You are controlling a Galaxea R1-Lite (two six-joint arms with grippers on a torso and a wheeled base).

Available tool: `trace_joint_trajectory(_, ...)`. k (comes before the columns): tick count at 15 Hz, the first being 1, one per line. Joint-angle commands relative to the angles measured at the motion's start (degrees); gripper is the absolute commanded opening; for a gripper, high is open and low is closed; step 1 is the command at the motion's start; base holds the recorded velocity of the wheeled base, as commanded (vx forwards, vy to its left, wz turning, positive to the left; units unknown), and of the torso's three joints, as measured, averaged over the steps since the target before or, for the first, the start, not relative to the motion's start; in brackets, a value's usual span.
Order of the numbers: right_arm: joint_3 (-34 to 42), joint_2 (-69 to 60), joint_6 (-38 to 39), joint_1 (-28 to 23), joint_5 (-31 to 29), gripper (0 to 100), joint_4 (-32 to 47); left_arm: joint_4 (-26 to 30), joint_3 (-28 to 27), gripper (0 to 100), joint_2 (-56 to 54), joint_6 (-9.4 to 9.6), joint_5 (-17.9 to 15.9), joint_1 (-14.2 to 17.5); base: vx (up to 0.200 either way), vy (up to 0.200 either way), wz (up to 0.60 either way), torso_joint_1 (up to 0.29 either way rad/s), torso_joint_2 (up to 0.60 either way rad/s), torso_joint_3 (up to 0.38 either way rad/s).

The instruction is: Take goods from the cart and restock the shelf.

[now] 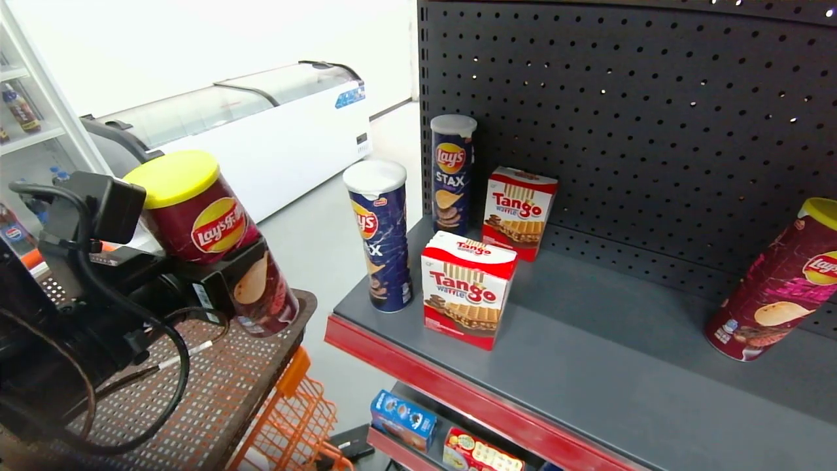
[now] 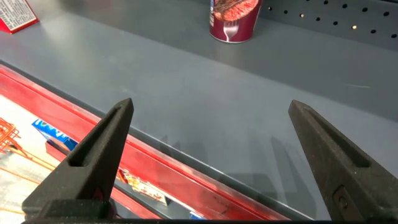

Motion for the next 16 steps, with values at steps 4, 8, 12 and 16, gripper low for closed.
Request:
trace_joint_trajectory(4,0.00,0.00,-0.02,0.00,-0.05,100,-0.04,-0.02,1.34,0,-4.02,-0.18,-1.40,-11.52,0.000,0.000,0.00,0.000,0.00,0.000)
trace_joint_trajectory(8,0.00,0.00,-0.02,0.00,0.04,100,0.05,-0.29,1.52,0,-4.19,-1.33,-7.02,-15.65,0.000,0.000,0.00,0.000,0.00,0.000)
trace_joint_trajectory(12,0.00,0.00,-0.02,0.00,-0.05,100,0.05,0.59,1.52,0,-3.14,-1.06,-7.99,-21.37,0.000,0.000,0.00,0.000,0.00,0.000)
trace_joint_trajectory(16,0.00,0.00,-0.02,0.00,0.04,100,0.05,0.59,1.87,0,-0.77,-1.15,-11.86,-27.08,0.000,0.000,0.00,0.000,0.00,0.000)
